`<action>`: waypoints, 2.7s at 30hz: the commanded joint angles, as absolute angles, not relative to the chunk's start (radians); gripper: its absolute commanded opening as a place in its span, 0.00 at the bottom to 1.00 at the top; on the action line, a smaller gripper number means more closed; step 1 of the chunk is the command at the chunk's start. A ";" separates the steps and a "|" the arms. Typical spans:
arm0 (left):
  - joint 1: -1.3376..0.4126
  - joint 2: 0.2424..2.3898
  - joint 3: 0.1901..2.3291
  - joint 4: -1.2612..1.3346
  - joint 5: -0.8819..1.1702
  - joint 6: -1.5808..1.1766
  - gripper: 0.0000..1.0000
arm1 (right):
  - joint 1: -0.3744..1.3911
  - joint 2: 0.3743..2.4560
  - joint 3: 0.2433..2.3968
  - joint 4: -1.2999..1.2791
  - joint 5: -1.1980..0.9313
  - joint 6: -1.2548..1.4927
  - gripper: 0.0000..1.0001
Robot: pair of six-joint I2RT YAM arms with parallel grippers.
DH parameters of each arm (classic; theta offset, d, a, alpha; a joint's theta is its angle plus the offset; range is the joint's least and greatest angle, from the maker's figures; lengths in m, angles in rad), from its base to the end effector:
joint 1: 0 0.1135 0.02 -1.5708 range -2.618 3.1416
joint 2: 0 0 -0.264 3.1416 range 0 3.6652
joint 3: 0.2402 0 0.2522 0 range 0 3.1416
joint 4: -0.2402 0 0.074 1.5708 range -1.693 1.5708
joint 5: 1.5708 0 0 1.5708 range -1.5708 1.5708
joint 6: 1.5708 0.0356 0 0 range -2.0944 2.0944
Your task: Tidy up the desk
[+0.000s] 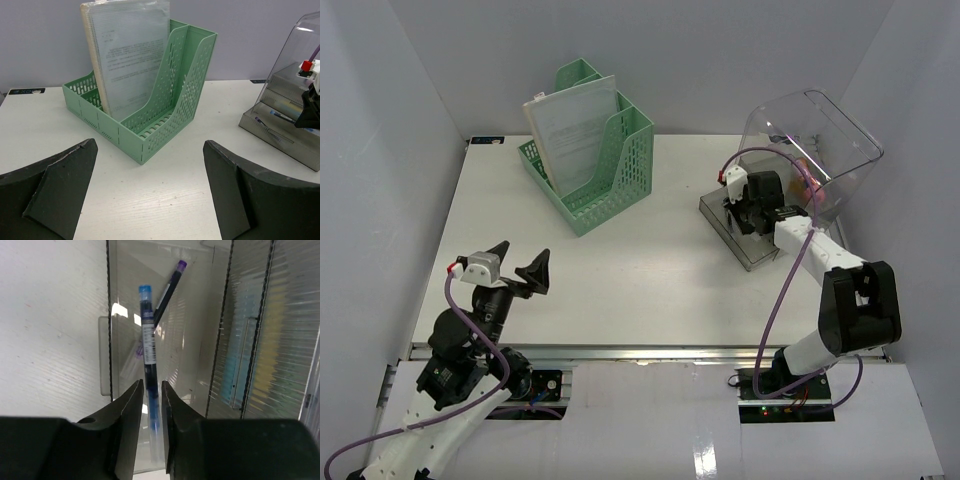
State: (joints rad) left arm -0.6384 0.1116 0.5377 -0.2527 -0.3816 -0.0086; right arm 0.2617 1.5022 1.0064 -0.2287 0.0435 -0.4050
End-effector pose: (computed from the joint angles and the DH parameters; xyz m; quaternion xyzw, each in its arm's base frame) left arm 0.0572 -0.0259 0.3172 0.0575 0.6455 -0.1233 0.7516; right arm 0.3172 0.0834 0.2405 -0.2898 0.8643 -0.0492 0.4081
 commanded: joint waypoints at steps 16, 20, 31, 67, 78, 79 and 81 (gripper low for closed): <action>-0.635 0.150 0.531 -0.241 -0.364 -0.014 0.98 | 0.281 1.564 1.097 -0.430 -0.569 -0.627 0.11; -0.635 0.149 0.530 -0.242 -0.365 -0.015 0.98 | 0.308 1.650 1.118 -0.402 -0.409 -0.548 0.09; -0.635 0.156 0.531 -0.241 -0.367 -0.014 0.98 | 0.358 1.742 1.051 -0.116 0.380 -0.281 0.10; -0.635 0.152 0.531 -0.244 -0.357 -0.017 0.98 | 0.324 1.644 1.075 -0.281 0.068 -0.528 0.90; -0.635 0.240 0.538 -0.233 -0.143 -0.036 0.98 | 0.316 1.300 1.088 -0.328 -0.331 -0.472 0.90; -0.635 0.258 0.541 -0.233 -0.112 -0.037 0.98 | 0.312 1.282 1.083 -0.322 -0.334 -0.445 0.90; -0.635 0.297 0.545 -0.231 -0.051 -0.039 0.98 | 0.308 1.252 1.064 -0.322 -0.362 -0.414 0.90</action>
